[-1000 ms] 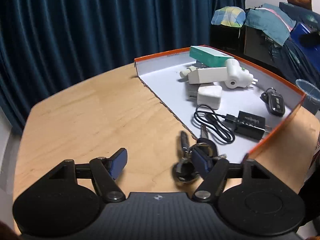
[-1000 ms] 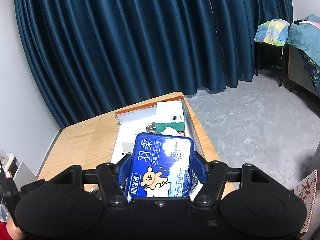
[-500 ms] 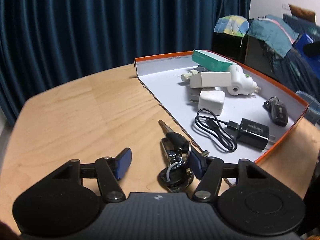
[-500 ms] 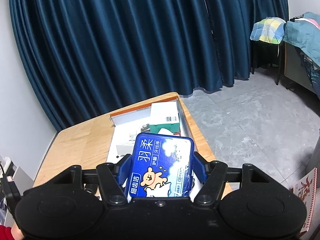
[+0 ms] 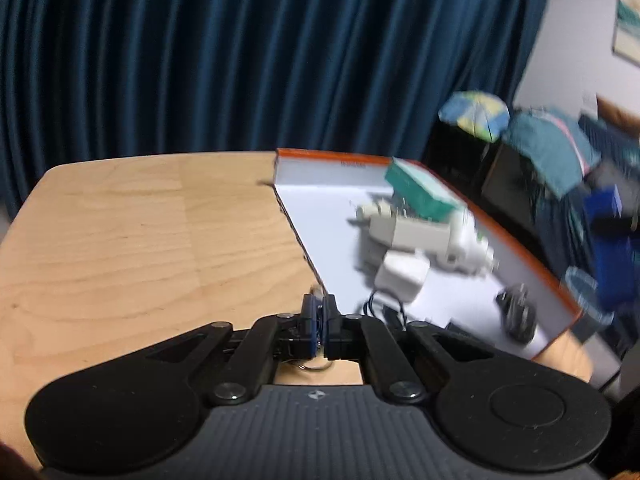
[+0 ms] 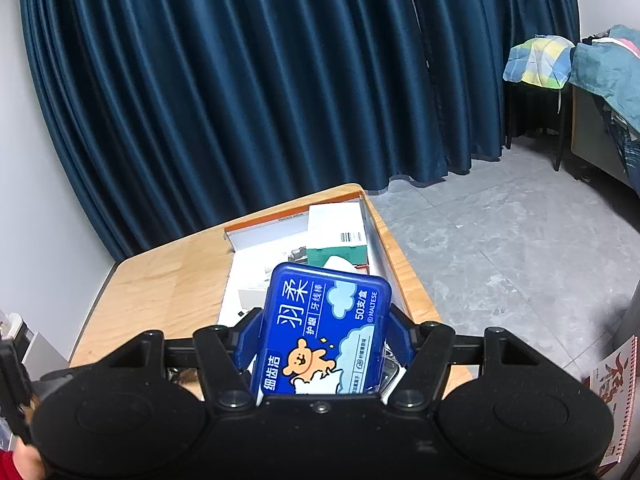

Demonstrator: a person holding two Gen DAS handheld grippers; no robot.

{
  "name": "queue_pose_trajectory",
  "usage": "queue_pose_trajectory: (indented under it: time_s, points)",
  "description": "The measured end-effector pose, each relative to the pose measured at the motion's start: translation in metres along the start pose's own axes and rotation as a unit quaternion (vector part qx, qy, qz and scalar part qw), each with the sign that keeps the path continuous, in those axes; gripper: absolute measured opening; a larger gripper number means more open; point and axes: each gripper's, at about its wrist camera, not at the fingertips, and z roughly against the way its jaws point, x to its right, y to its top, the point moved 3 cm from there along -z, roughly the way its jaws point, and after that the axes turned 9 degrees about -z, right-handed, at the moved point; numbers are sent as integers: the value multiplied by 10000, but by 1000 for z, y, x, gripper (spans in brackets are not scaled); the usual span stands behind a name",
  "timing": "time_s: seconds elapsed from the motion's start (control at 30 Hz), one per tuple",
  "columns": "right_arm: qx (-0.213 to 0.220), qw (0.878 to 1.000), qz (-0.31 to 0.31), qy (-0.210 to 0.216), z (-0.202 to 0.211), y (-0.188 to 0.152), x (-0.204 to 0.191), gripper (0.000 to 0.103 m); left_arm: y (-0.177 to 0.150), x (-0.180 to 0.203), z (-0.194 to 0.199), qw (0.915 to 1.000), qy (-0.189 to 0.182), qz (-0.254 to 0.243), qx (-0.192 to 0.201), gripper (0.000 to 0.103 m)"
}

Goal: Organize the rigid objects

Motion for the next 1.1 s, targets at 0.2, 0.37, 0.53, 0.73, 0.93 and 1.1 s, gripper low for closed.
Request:
queue_pose_trajectory:
  time_s: [0.2,0.37,0.53,0.73,0.93,1.1]
  points:
    - [-48,9999,65,143,1,-2,-7,75,29,7,26,9995,68,-1,306,5]
    - [-89,9995,189,232,0,-4,-16,75,52,20,40,9986,23,19,521,4]
    - [-100,9991,305,288,5,-8,-20,75,56,27,44,9983,260,-353,388,5]
    - [-142,9990,275,320,5,-13,-17,75,8,13,11,9980,362,-217,-477,55]
    - [-199,9988,318,306,-3,-14,-20,75,-14,17,-24,9940,756,-192,-764,83]
    - [-207,9991,301,238,-8,-13,-17,75,-20,18,-39,9925,718,-500,-855,33]
